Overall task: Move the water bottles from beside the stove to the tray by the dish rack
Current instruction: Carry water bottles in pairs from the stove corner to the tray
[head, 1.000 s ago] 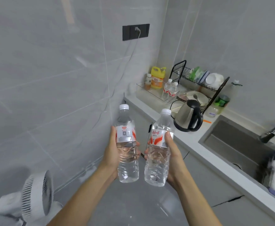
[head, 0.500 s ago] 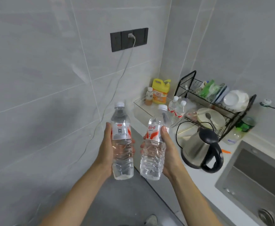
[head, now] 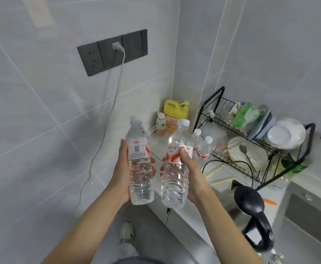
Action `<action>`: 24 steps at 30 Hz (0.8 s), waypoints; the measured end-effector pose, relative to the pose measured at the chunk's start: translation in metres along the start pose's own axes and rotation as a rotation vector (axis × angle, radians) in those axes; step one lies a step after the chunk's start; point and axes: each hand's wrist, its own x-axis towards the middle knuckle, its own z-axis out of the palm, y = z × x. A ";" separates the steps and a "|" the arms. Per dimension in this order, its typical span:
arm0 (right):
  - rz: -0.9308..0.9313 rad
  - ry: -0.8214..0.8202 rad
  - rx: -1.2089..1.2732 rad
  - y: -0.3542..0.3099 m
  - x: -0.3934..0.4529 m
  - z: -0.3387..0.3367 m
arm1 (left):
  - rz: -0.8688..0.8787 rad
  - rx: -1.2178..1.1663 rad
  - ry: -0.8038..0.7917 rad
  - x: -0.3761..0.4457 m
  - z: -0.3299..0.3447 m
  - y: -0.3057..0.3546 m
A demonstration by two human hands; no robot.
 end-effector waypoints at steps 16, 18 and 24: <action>-0.085 0.564 -0.199 -0.018 0.169 -0.013 | -0.218 0.136 -0.269 0.239 0.022 0.030; -0.112 0.601 -0.264 -0.018 0.178 -0.016 | -0.217 0.164 -0.299 0.251 0.018 0.026; -0.087 0.647 -0.471 -0.031 0.210 -0.029 | -0.118 0.269 -0.301 0.294 0.012 0.018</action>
